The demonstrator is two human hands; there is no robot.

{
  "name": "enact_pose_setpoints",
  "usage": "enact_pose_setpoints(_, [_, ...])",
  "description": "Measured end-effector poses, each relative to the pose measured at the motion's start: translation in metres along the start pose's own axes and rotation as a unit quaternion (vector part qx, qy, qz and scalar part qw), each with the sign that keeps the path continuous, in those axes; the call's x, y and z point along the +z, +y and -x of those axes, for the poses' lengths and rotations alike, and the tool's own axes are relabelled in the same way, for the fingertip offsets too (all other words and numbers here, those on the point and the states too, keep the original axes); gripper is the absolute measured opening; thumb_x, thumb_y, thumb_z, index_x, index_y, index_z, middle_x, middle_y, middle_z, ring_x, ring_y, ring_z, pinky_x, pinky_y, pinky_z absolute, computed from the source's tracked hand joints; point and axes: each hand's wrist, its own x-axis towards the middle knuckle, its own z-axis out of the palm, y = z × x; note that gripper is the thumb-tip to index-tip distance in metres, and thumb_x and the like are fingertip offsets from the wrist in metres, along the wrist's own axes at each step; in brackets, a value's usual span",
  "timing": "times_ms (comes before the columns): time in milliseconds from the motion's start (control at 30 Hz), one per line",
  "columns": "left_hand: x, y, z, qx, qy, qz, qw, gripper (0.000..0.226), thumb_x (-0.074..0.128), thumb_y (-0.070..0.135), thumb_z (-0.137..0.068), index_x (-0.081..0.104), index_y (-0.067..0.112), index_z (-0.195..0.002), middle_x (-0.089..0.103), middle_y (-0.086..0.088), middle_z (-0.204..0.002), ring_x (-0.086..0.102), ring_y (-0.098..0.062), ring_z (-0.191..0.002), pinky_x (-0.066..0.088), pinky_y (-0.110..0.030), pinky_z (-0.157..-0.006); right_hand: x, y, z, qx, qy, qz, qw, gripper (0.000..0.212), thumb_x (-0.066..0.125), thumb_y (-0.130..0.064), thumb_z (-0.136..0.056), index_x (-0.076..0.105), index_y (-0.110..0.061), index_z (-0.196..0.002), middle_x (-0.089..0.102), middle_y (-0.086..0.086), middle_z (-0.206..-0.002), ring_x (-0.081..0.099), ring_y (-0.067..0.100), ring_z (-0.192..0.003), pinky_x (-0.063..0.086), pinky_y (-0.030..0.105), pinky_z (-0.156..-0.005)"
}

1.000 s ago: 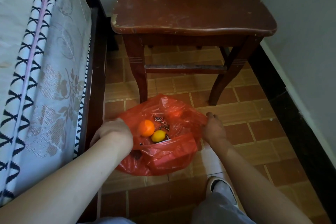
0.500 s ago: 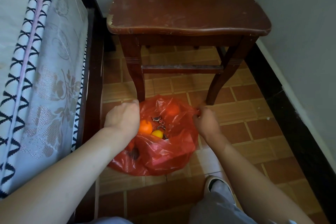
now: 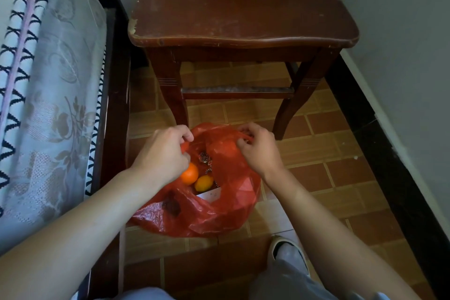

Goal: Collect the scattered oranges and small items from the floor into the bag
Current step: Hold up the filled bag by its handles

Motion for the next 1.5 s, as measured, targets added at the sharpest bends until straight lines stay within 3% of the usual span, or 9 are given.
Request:
enact_pose_setpoints(233, [-0.008,-0.008,-0.007,0.080,0.077,-0.086,0.990,0.007,0.067,0.019,-0.093,0.063,0.022,-0.097,0.065,0.001,-0.094,0.064,-0.024,-0.076,0.052,-0.036,-0.060,-0.017,-0.010,-0.008,-0.034,-0.016,-0.020,0.999,0.017,0.068,-0.020,-0.088,0.074,-0.026,-0.103,0.072,-0.014,-0.088,0.067,0.004,-0.071,0.054,0.025,-0.057])
enact_pose_setpoints(433, [-0.016,-0.011,-0.010,0.042,0.090,-0.007,0.995,0.010,0.072,0.010,-0.089,0.071,0.016,-0.096,0.068,0.001,-0.096,0.066,-0.025,-0.084,0.057,-0.039,-0.072,-0.051,-0.035,-0.013,-0.029,-0.030,-0.033,0.999,0.011,0.069,-0.018,-0.086,0.073,-0.026,-0.091,0.068,-0.013,-0.075,0.063,0.005,-0.065,0.044,0.018,-0.057])
enact_pose_setpoints(567, [-0.043,0.014,0.022,-0.030,0.106,0.088,0.990,0.012,0.074,0.010,-0.087,0.075,0.019,-0.096,0.071,0.006,-0.095,0.068,-0.013,-0.088,0.049,-0.020,-0.082,-0.094,-0.070,0.008,0.002,-0.046,-0.019,0.999,0.011,0.069,-0.019,-0.084,0.074,-0.026,-0.090,0.069,-0.010,-0.073,0.063,0.007,-0.063,0.048,0.025,-0.057])
enact_pose_setpoints(800, [-0.133,0.097,0.078,-0.128,0.115,0.147,0.974,0.010,0.074,0.009,-0.088,0.077,0.017,-0.093,0.073,0.006,-0.089,0.069,-0.009,-0.080,0.047,-0.010,-0.068,-0.182,-0.151,0.054,0.044,-0.072,0.005,0.996,0.014,0.068,-0.012,-0.087,0.076,-0.022,-0.092,0.072,-0.009,-0.080,0.066,0.006,-0.071,0.051,0.024,-0.063])
enact_pose_setpoints(900, [-0.175,0.127,0.099,-0.149,0.098,0.144,0.974,0.012,0.074,0.009,-0.087,0.077,0.020,-0.091,0.072,0.009,-0.085,0.067,-0.007,-0.079,0.047,-0.014,-0.071,-0.219,-0.187,0.083,0.073,-0.066,-0.008,0.995,0.015,0.067,-0.007,-0.086,0.077,-0.019,-0.088,0.072,-0.007,-0.079,0.066,0.009,-0.072,0.055,0.031,-0.068])
enact_pose_setpoints(1033, [-0.229,0.170,0.131,-0.159,0.073,0.146,0.974,0.014,0.075,0.005,-0.088,0.076,0.019,-0.090,0.069,0.014,-0.080,0.063,0.005,-0.075,0.040,-0.002,-0.063,-0.266,-0.226,0.129,0.123,-0.067,-0.028,0.990,0.014,0.067,-0.010,-0.085,0.075,-0.022,-0.085,0.072,-0.008,-0.076,0.068,0.011,-0.073,0.058,0.038,-0.073])
enact_pose_setpoints(1267, [-0.295,0.230,0.193,-0.134,0.069,0.154,0.976,0.020,0.073,0.004,-0.084,0.075,0.024,-0.087,0.070,0.012,-0.077,0.065,-0.001,-0.072,0.041,-0.005,-0.064,-0.341,-0.294,0.207,0.147,-0.045,-0.059,0.986,0.013,0.066,-0.010,-0.085,0.071,-0.022,-0.082,0.069,-0.007,-0.071,0.064,0.008,-0.068,0.056,0.034,-0.070])
enact_pose_setpoints(1367, [-0.324,0.259,0.225,-0.086,0.060,0.152,0.983,0.018,0.074,0.006,-0.083,0.074,0.024,-0.085,0.070,0.010,-0.075,0.066,-0.008,-0.070,0.053,-0.024,-0.067,-0.379,-0.325,0.243,0.153,-0.031,-0.059,0.986,0.013,0.067,-0.009,-0.083,0.073,-0.020,-0.084,0.071,-0.007,-0.073,0.065,0.007,-0.068,0.056,0.032,-0.070])
enact_pose_setpoints(1500, [-0.366,0.302,0.271,-0.037,0.059,0.153,0.986,0.013,0.074,0.011,-0.085,0.071,0.024,-0.085,0.070,0.010,-0.076,0.067,-0.012,-0.071,0.056,-0.031,-0.066,-0.431,-0.362,0.302,0.182,0.001,-0.083,0.980,0.016,0.065,-0.008,-0.082,0.072,-0.023,-0.084,0.072,-0.004,-0.074,0.066,0.010,-0.065,0.056,0.029,-0.062])
